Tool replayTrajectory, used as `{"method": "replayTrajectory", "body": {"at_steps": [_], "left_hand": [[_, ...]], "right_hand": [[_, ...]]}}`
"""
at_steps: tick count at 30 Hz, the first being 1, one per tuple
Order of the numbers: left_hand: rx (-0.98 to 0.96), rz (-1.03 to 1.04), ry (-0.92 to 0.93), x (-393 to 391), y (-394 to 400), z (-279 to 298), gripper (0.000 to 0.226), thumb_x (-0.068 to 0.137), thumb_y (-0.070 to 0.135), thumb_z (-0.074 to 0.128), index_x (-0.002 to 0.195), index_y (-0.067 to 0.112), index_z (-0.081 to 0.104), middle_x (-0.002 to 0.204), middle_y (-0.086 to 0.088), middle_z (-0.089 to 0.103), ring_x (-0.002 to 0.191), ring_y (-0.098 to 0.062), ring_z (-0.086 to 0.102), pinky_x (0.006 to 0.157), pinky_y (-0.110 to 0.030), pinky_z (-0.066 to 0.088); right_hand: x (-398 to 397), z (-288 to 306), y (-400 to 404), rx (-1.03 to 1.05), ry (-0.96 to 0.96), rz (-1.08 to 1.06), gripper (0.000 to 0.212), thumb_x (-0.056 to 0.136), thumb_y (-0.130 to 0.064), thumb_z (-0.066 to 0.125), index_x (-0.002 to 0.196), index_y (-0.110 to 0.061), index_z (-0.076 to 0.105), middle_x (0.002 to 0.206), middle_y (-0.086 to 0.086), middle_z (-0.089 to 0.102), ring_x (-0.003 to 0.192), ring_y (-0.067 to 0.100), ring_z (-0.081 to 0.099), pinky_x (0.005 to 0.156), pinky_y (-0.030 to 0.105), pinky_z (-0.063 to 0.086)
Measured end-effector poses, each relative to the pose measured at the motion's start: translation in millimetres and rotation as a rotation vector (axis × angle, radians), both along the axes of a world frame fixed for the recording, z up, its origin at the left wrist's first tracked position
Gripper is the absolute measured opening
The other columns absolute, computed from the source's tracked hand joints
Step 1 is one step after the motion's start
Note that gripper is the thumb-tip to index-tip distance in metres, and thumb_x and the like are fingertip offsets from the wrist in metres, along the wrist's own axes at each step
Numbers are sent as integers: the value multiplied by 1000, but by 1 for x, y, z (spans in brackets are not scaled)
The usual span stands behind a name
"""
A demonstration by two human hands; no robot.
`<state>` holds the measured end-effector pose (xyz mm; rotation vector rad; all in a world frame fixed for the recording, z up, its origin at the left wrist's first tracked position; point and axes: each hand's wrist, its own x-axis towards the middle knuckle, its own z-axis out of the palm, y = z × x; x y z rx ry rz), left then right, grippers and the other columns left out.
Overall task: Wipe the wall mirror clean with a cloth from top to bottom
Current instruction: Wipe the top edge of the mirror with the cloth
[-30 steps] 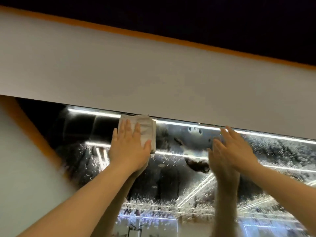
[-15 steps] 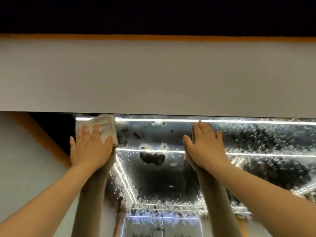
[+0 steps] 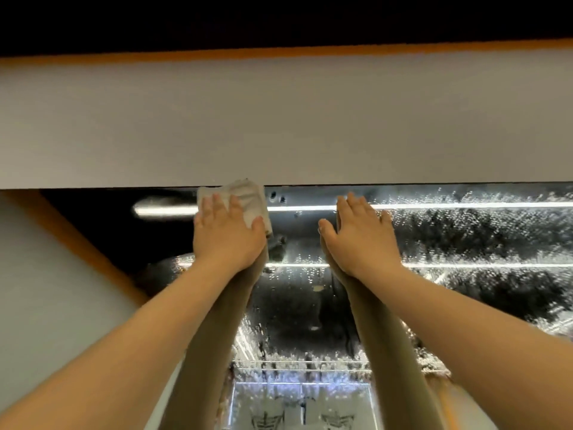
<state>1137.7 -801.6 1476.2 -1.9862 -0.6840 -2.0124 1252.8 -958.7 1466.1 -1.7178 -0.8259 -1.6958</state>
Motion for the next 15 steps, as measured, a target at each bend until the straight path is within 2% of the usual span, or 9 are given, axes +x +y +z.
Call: {"method": "replayTrajectory", "body": {"at_steps": [6,12,15], "left_hand": [[150,49,176,-24,30,-1,64,104,45,19,155,13,-3,163,-12,-7,150,-26,-4,120,-42,3],[-70,59,53,-59,75,11,64,103,43,20,155,7,5,162,-15,-1,149,-31,2,118,-45,5],[-164,37,4,-58,73,12,65,104,43,20,155,6,4,162,-16,-2,149,-31,-3,118,-45,2]], "right_hand": [[1,1,0,5,0,-16,64,102,-50,24,156,-17,10,164,1,5,150,17,1,120,44,1],[-2,-2,-1,1,11,-12,63,103,-49,23,156,-17,9,163,1,4,150,17,0,120,43,0],[-2,-2,0,-1,9,-12,64,103,-49,23,156,-17,8,164,1,3,150,17,0,120,42,0]]}}
